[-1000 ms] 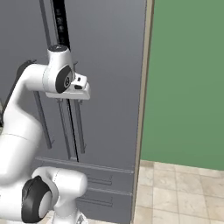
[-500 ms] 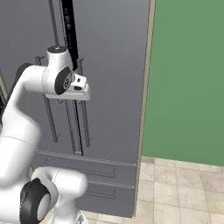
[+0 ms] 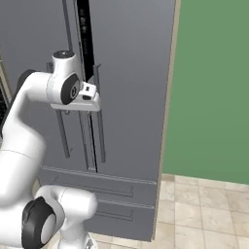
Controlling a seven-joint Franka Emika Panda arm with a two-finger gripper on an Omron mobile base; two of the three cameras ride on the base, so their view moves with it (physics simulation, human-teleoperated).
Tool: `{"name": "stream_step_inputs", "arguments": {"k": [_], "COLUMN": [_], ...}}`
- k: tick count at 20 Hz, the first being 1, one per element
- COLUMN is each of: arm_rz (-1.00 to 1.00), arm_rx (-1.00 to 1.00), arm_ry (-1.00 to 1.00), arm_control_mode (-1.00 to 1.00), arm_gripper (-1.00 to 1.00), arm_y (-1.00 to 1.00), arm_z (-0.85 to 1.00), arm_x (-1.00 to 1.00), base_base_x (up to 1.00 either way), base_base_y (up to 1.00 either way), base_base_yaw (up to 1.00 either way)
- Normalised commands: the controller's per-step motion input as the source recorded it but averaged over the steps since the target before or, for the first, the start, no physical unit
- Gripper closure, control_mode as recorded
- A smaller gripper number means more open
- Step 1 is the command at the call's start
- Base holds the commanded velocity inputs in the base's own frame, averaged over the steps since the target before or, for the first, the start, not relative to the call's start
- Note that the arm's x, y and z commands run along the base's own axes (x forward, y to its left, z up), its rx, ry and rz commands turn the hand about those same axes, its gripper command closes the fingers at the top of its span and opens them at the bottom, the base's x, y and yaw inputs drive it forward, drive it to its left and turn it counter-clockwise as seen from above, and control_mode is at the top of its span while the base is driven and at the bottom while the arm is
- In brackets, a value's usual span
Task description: Open the fridge, grab two sodas, and place both sodas inside the bowl with ice on the dining counter.
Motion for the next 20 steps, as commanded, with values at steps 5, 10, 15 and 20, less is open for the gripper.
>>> {"name": "stream_step_inputs", "arguments": {"k": [5, 10, 15, 20], "arm_rz": [0.00, 0.00, 0.00, 0.00], "arm_rx": [0.00, 0.00, 0.04, 0.00], "arm_ry": [0.00, 0.00, -0.11, -0.13], "arm_control_mode": [1.00, -1.00, -1.00, -1.00], "arm_gripper": [-1.00, -1.00, -1.00, -1.00], "arm_y": [0.00, 0.00, -0.08, -0.21], "arm_z": [0.00, -0.07, -0.13, 0.00], "arm_x": [0.00, 0.00, 0.02, 0.04], "base_base_x": [-0.38, -0.11, 0.00, 0.00], "base_base_y": [0.23, 0.02, 0.00, 0.00], "base_base_yaw": [0.00, 0.00, 0.00, 0.00]}}
